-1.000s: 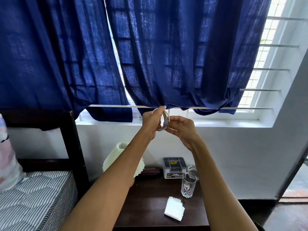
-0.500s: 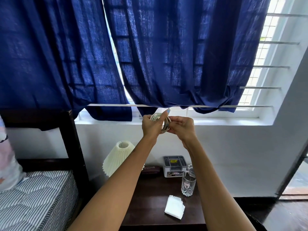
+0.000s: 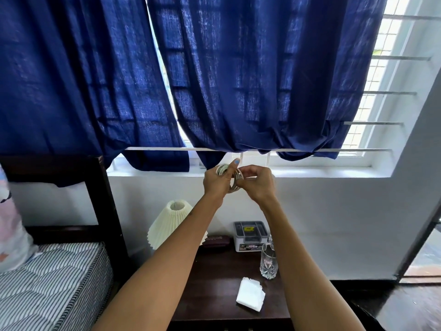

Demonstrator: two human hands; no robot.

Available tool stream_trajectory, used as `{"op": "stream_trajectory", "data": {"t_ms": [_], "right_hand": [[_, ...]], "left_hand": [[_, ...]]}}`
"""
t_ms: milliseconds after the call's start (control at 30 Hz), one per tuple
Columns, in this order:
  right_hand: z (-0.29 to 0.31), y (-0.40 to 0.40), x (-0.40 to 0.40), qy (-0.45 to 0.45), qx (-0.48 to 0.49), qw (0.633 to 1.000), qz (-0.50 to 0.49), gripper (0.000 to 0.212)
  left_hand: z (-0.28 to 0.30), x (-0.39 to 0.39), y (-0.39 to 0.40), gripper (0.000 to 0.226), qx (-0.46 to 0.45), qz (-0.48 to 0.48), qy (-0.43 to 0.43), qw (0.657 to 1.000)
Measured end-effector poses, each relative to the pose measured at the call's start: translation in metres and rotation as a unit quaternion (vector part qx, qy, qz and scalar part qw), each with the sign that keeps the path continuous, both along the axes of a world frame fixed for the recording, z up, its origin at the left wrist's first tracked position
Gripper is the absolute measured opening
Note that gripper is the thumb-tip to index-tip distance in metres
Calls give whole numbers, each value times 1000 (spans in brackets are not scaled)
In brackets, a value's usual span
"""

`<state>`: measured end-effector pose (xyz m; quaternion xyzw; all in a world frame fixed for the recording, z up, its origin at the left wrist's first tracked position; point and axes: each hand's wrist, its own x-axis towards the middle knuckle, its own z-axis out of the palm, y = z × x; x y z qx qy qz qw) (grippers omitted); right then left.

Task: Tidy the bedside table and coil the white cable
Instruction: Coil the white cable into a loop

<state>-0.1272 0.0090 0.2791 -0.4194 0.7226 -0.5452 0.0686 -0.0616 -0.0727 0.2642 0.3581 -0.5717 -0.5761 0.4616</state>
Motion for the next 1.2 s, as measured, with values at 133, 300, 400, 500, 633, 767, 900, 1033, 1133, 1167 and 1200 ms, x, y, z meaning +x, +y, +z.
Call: {"op": "stream_trajectory", "data": {"t_ms": [133, 300, 400, 500, 633, 767, 900, 1033, 1133, 1167, 1200], "right_hand": [[-2, -3, 5, 29, -8, 999, -44, 19], [-9, -7, 7, 22, -34, 998, -41, 18], [-10, -7, 3, -41, -35, 998, -18, 23], [-7, -6, -4, -156, -45, 986, 48, 27], [-1, -2, -8, -244, -56, 957, 147, 24], [-6, -1, -9, -230, -51, 954, 184, 19], [-15, -2, -13, -216, -47, 960, 172, 18], [-18, -1, -12, -261, -66, 951, 153, 16], [-21, -1, -12, -283, -86, 944, 148, 18], [-23, -1, -12, -292, -91, 940, 154, 19], [-25, -2, -12, -303, -96, 935, 159, 20]], "left_hand": [[1, -1, 1, 31, 11, -5, 16, 1000], [-1, 1, -2, 37, 26, -30, 18, 999], [-1, 4, -6, 35, 45, -49, 11, 998], [2, 8, -8, 37, 80, -89, 27, 992], [6, 12, -9, 54, 110, -100, 44, 988], [6, 12, -7, 49, 109, -104, 32, 988], [0, 11, -7, 42, 104, -98, 9, 990], [-4, 10, -9, 53, 124, -84, 16, 989], [-4, 10, -9, 58, 145, -83, 32, 985], [-4, 10, -9, 58, 150, -84, 34, 985], [-4, 10, -9, 59, 155, -86, 34, 984]]}}
